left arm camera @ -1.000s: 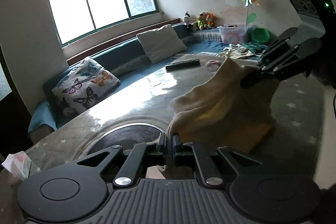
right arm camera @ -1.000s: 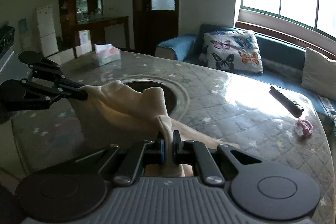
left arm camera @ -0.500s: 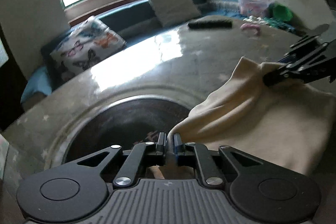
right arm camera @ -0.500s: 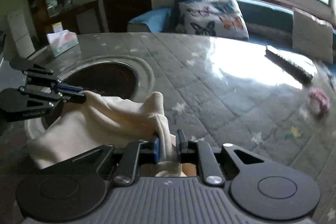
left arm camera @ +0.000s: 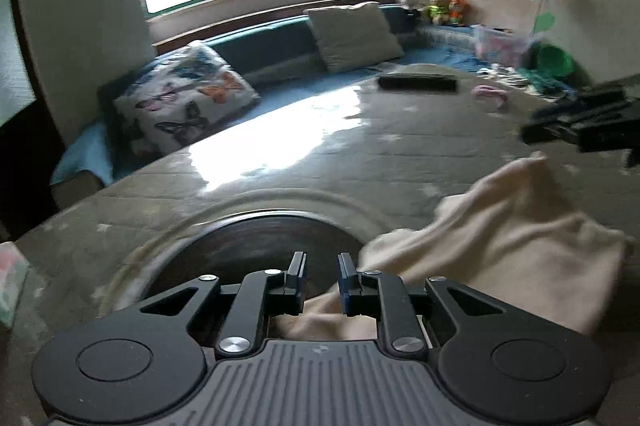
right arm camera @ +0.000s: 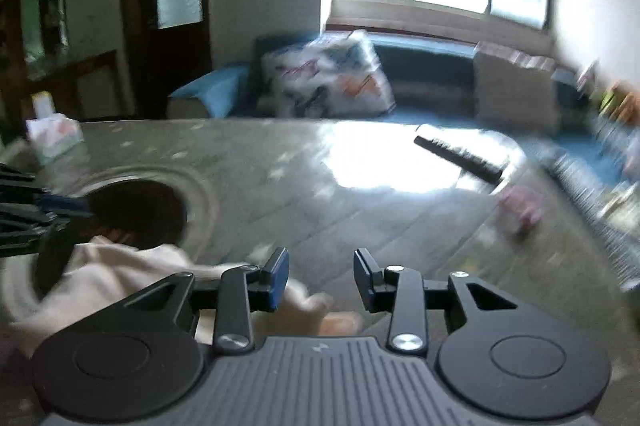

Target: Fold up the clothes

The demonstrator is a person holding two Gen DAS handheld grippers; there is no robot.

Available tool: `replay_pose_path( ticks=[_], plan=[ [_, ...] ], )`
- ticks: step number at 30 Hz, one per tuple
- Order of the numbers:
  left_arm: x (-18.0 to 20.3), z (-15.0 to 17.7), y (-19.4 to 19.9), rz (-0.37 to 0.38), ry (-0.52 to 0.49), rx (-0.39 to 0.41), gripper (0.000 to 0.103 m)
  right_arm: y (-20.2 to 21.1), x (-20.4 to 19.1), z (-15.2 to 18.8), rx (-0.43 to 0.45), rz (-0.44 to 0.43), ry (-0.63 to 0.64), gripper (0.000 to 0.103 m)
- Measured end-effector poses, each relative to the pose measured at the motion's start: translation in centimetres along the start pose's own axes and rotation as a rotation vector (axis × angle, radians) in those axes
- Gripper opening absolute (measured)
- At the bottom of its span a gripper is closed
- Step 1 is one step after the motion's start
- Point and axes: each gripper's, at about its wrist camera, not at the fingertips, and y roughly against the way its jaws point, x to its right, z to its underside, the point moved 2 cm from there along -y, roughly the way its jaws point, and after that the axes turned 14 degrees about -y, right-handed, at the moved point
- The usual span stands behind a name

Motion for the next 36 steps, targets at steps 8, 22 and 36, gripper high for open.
replay_pose_path(
  ticks=[8, 22, 36],
  plan=[
    [2.9, -1.6, -3.4, 0.099, 0.001, -0.024, 0.018, -3.8, -1.1, 1.3, -0.159, -0.136, -0.065, 0.018],
    [3.8, -2.3, -3.7, 0.086, 0.024, -0.01, 0.02, -2.9, 0.3, 2.2, -0.138, -0.11, -0.049, 0.017],
    [9.3, -2.5, -0.1, 0.159, -0.028, 0.064, 0.02, 1.8, 0.1, 4.5, -0.158, -0.151, 0.032, 0.017]
  ],
)
